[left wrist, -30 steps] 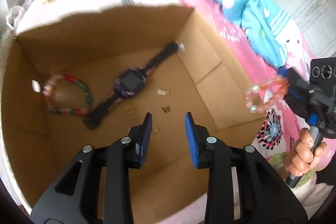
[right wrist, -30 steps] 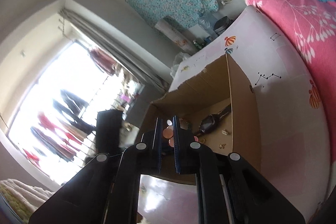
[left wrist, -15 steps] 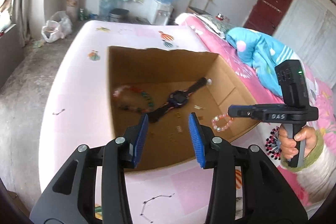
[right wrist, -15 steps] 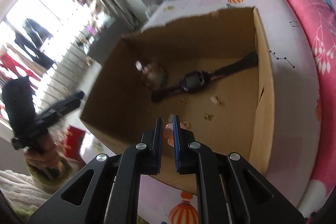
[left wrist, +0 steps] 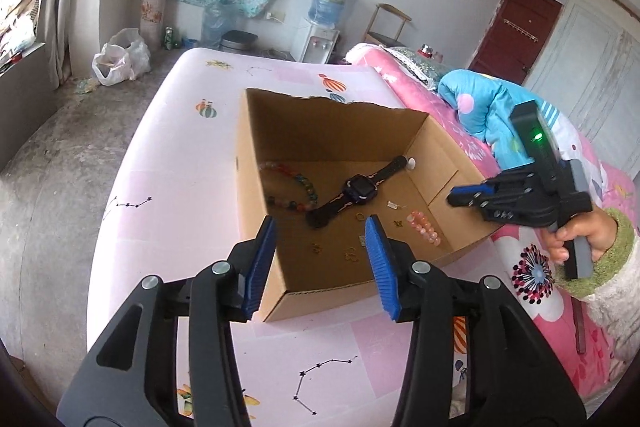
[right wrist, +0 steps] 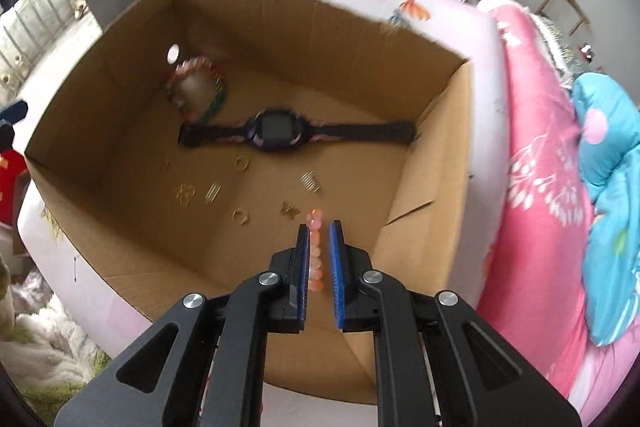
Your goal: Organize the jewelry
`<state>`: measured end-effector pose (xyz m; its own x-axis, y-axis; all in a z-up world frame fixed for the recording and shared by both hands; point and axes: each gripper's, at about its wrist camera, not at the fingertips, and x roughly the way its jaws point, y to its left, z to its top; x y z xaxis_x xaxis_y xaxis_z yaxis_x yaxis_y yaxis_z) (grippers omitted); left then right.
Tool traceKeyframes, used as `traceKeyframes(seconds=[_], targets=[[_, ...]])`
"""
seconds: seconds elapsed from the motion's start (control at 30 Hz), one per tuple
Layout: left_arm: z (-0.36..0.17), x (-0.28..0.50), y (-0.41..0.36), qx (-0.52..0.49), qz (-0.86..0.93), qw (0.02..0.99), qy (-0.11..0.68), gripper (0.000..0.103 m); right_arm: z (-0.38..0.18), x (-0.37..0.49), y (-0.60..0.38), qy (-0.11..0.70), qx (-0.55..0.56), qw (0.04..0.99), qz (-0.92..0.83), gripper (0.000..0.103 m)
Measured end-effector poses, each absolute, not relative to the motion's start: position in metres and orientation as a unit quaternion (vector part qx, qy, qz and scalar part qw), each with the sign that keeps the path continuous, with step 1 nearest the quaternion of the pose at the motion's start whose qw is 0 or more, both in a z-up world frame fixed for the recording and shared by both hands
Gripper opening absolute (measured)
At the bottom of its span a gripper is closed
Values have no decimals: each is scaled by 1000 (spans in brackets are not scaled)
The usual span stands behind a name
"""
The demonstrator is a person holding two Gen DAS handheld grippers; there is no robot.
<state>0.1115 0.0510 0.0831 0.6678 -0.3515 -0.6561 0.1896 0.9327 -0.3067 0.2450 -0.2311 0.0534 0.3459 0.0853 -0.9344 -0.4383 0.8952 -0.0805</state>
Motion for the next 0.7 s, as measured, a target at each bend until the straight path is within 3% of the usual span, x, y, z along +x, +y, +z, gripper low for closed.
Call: traceKeyframes(seconds=[0.37,0.57,0.6,0.7], targets=[[76,108,61,-114,-134,910,375,52,88,238,-268,512,-77,846,126,11],[69,109,66,-123,-126,909,378,64,86,228,-281,501,-11,857,118,36],[66,109,67,-129,-126,907,382,66,89,224,-289,488,17,865,113,45],[59,111,72,-150,-132,898,391,71,85,213,-317,465,107,873,103,54]])
